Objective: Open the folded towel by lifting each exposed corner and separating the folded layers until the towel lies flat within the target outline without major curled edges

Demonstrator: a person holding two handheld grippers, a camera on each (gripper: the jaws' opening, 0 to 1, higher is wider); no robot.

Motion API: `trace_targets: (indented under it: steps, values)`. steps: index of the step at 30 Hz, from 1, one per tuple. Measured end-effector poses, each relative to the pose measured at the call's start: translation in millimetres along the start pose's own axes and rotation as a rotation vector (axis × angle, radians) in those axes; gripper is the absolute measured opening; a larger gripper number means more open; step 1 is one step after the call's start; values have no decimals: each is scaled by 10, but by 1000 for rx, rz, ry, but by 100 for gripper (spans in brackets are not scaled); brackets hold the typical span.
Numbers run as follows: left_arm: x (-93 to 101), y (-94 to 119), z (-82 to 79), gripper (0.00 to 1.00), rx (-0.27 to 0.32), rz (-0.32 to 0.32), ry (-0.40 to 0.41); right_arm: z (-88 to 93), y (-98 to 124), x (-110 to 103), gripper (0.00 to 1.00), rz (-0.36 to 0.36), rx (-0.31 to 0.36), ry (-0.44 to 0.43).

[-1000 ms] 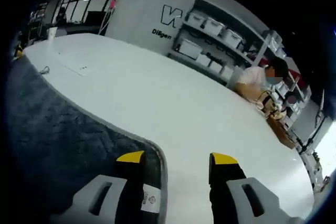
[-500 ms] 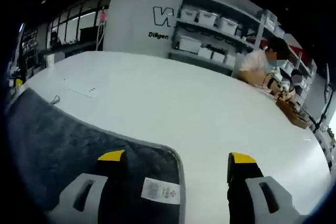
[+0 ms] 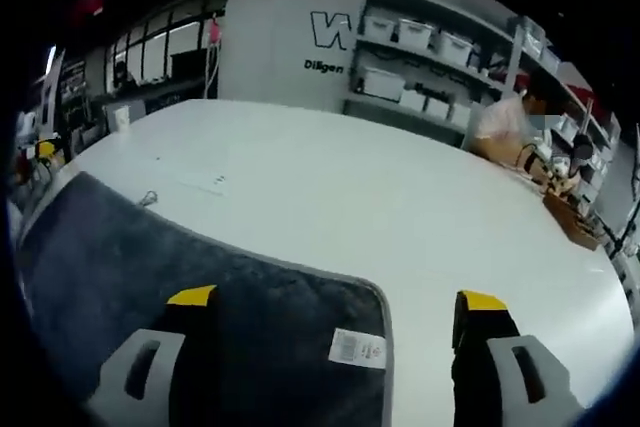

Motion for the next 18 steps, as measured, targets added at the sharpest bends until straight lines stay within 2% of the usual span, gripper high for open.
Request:
trace_targets:
  steps: [3, 7, 11, 12, 13, 15, 18]
  values:
    - [86, 43, -29, 99, -19, 23, -20, 6, 113, -116, 99, -52, 16, 15]
    - [223, 133, -130, 99, 4, 48, -19, 16, 277, -255, 99, -117, 52, 20]
    - [368, 239, -216, 96, 5, 54, -26, 200, 416, -357, 99, -146, 103, 28]
    - [421, 286, -215, 94, -12, 63, -27, 301, 418, -381, 99, -163, 92, 35]
    - [460, 325, -205, 92, -15, 66, -34, 366, 410, -403, 99, -185, 77, 42]
    - [575, 445, -116, 92, 24, 78, -81, 502, 380, -454, 99, -245, 35, 46]
    - [683, 572, 89, 91, 32, 80, -58, 629, 364, -515, 99, -294, 33, 45]
Point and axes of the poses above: the point that each gripper's makers call its tool centre point, and the gripper's own axes: y roughly backward along the fingers, x roughly to its right, z roughly out of its underside, the point moved 10 cm from there along y, roughly backward along the fingers, and after that the axes turned 11 degrees about -y, right-handed, at the moved point
